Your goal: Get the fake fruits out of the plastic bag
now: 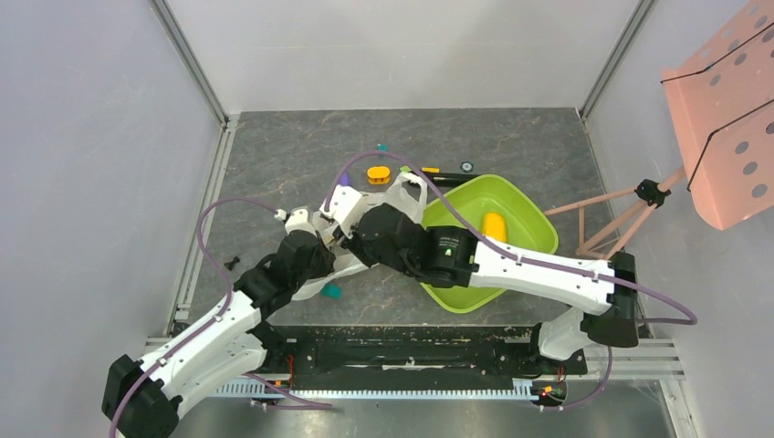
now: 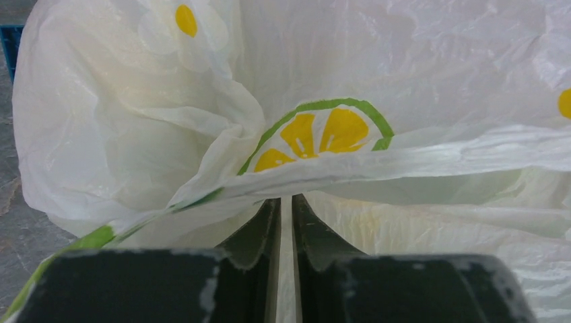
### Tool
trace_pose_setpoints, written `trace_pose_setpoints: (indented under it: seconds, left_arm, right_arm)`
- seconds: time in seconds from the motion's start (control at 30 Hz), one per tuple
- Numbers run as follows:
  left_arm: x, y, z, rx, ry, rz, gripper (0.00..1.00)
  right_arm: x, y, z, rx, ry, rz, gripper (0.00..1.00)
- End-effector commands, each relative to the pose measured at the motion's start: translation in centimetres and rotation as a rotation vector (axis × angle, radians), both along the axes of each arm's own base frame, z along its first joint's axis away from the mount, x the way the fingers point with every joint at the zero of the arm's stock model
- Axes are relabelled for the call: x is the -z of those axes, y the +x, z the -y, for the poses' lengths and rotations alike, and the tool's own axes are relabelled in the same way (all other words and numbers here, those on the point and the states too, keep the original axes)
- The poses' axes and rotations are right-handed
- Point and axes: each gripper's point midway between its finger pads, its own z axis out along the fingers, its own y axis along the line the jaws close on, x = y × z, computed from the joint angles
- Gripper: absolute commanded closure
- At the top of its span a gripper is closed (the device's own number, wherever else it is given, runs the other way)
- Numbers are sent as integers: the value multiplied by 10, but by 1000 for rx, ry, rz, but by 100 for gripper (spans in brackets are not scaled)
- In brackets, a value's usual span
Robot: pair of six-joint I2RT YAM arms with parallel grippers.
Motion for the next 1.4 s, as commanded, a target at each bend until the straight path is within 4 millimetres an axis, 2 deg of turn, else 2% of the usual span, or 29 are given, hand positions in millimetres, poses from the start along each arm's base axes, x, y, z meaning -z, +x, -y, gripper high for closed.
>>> trace_pose_setpoints:
  seconds: [0.0,0.1,0.3,0.37,0.47,0.53,0.63,0.73,0.83,0.9,0.97,1.03,1.13,1.27,1.37]
  left_arm:
    - [-9,7,4,9,-29,55,86]
    - [-9,7,6,29,-28,59,87]
    - [-4,4,8,46,-37,51,86]
    - [-1,3,7,38,-40,44,89]
    - [4,1,4,10,-48,36,94]
    - [7,0,2,-9,-54,32,96]
    - [10,-1,-1,-26,-58,28,97]
    - [14,-3,-4,-41,-59,26,98]
    - [18,-4,-6,-53,-58,24,98]
    - [20,-5,-8,-56,-55,21,98]
    - [23,-6,-9,-58,-52,18,98]
    - [23,-6,-9,-57,-55,22,98]
    - [19,-5,-5,-40,-72,39,98]
    - [15,-5,1,2,-91,71,98]
    - [14,-5,2,10,-95,82,98]
  right_arm:
    - [38,4,6,70,-46,-54,75]
    - [66,4,3,65,-59,-103,76]
    - [118,25,1,97,-89,-168,79]
    - [137,28,1,89,-95,-180,79]
    - [171,21,1,46,-112,-201,79]
    - [197,13,8,37,-121,-234,79]
    - [224,5,21,60,-92,-265,81]
    - [241,-1,33,78,-61,-287,81]
    - [245,-3,36,86,-52,-298,81]
    - [241,-3,34,83,-50,-297,81]
    - [229,-1,30,80,-36,-287,80]
    - [209,4,23,82,4,-265,76]
    - [179,18,16,123,38,-224,70]
    - [150,43,9,194,50,-185,65]
    - [151,64,13,254,26,-202,65]
